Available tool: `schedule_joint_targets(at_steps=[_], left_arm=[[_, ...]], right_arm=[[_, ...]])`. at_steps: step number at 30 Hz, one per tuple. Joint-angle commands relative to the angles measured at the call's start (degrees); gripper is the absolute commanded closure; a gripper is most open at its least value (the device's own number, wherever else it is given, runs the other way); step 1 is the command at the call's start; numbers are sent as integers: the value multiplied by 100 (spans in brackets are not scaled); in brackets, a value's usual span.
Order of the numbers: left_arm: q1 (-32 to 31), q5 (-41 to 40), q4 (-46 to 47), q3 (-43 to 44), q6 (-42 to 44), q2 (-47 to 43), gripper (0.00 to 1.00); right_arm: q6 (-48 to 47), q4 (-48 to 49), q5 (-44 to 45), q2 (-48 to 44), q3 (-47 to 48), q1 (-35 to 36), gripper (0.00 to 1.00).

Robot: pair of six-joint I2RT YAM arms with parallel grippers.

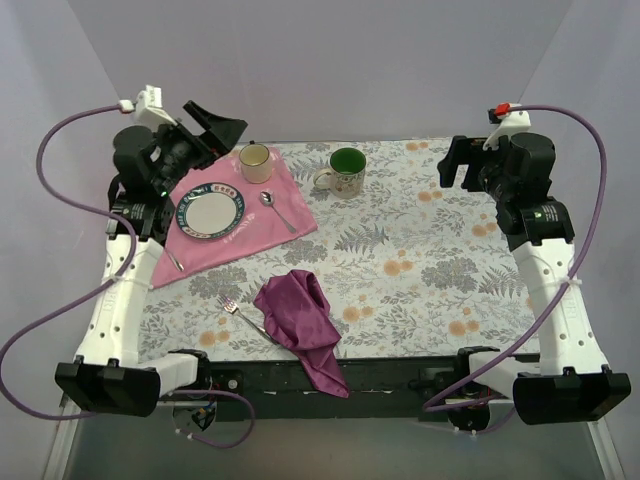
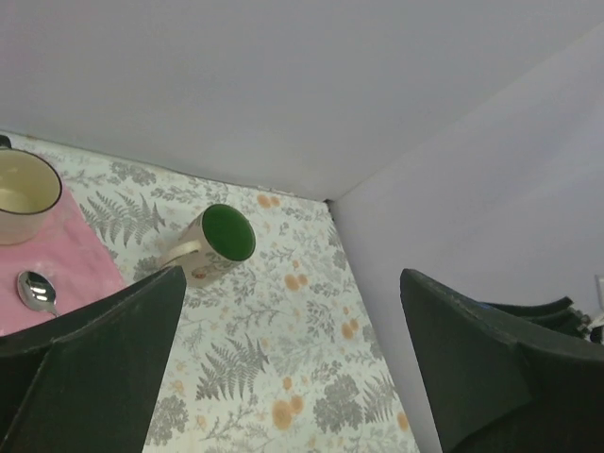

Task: Fold the napkin, place the utensils inside, and roll it up
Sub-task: Flatten the napkin out

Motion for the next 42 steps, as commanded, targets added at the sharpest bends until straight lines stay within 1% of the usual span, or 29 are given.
schedule_joint_targets(at_steps=[1,2,3,4,5,6,7,8,9,10,12,13,15,18,20,21,23,26,28,29,30,33,35,38,41,42], left_arm=[[-1374,-1365,-1969,604,989,810,2],[-1735,-2085,-2132,535,1122,960,2],[-2287,-2467,-2247,377,1140,1205,2],[-2518,-2636,-2317,211,1071,1294,2],[-2712,-2794,-2309,-200,1009,1348,2],[-3080,-3135,-2301,-413,939,1400,2],[-3266,-3278,-2196,-607,756,1401,2],[-3398,-3375,-2143,-991,667,1383,2],[-3626,-3463,-2073,-1152,553,1366,2],[-3741,-3533,-1933,-1336,456,1279,2],[-4039,-3639,-1774,-1793,183,1199,2],[-4128,-3735,-1669,-1925,122,1146,2],[-4321,-3885,-1598,-2293,-159,1120,2],[-4375,-3938,-1414,-2725,-371,1058,2],[-4375,-3859,-1237,-2849,-415,1006,2],[-4375,-3807,-1150,-2945,-441,979,2],[-4384,-3753,-1123,-3043,-555,813,3],[-4384,-3841,-1167,-3332,-792,584,6],[-4384,-3868,-1193,-3595,-968,146,5],[-4384,-3790,-1202,-3658,-995,-47,2],[-4384,-3745,-1193,-3702,-1021,-397,2],[-4384,-3622,-1307,-3772,-1065,-1014,2],[-4384,-3622,-1447,-3755,-1162,-1182,2],[-4384,-3692,-1685,-3755,-1363,-1219,2],[-4384,-3937,-2062,-3711,-1802,-903,2],[-4384,-4016,-2281,-3624,-1856,-798,2]], right_arm=[[-90,-265,-425,357,211,17,1],[-117,-283,-1046,402,159,35,1],[-117,-222,-1339,463,88,70,1],[-47,-91,-1473,472,-78,296,1],[32,6,-1361,464,-210,516,1],[76,33,-994,568,-411,727,1],[181,7,-904,647,-509,1112,1],[295,16,-903,822,-623,1246,1],[409,94,-1016,893,-1051,1352,1],[550,486,-1147,929,-1298,1562,1],[945,954,-1123,991,-1861,1791,1],[1025,1252,-1053,1034,-2255,2106,1],[1175,1456,-851,1297,-2434,2528,2],[1263,1764,-850,1746,-2575,2907,3],[1324,2035,-1042,2044,-2637,2953,5],[1368,2176,-1139,2106,-2663,2953,8],[1386,2449,-1411,2264,-2681,2970,11],[1500,2608,-1657,2466,-2690,3102,15],[1605,3012,-1763,2511,-2725,3277,18],[1649,3143,-1921,2546,-2768,3348,18],[1702,3406,-2018,2581,-2873,3462,20],[1808,3776,-2186,2687,-3084,3751,23],[1860,3874,-2229,2818,-3138,3893,23],[1904,3988,-2274,3047,-3103,4078,34],[1862,3770,-2143,3206,-2954,4087,60],[1739,3568,-2055,3188,-2858,4069,74]])
